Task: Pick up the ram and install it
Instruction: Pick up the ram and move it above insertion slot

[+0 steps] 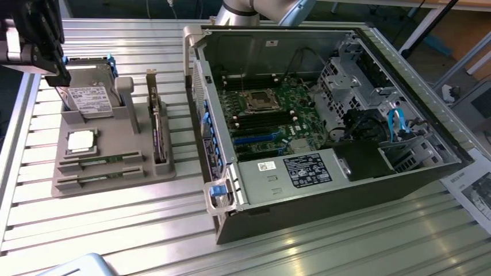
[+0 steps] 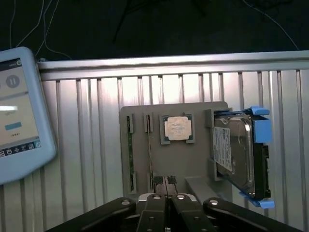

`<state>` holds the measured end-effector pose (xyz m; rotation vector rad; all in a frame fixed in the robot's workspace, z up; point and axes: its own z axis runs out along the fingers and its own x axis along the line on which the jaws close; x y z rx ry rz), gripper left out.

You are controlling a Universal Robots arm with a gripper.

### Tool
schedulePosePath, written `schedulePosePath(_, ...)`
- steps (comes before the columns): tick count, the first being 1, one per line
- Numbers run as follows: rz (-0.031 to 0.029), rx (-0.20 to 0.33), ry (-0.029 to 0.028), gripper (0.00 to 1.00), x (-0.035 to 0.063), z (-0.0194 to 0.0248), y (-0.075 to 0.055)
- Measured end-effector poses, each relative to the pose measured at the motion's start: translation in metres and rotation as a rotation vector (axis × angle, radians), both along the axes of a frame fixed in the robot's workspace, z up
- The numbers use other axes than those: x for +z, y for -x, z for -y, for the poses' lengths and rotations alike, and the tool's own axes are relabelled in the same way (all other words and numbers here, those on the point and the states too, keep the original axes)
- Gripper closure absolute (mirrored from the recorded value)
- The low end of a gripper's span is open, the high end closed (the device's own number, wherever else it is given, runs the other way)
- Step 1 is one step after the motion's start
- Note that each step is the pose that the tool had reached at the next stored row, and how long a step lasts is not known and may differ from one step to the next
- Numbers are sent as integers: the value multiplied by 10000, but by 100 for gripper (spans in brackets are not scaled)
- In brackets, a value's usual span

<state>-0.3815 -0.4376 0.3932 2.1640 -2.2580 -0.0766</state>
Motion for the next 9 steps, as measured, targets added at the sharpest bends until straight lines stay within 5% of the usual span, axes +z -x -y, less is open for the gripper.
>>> schedulePosePath(9,0,345,0,90,0,1,0)
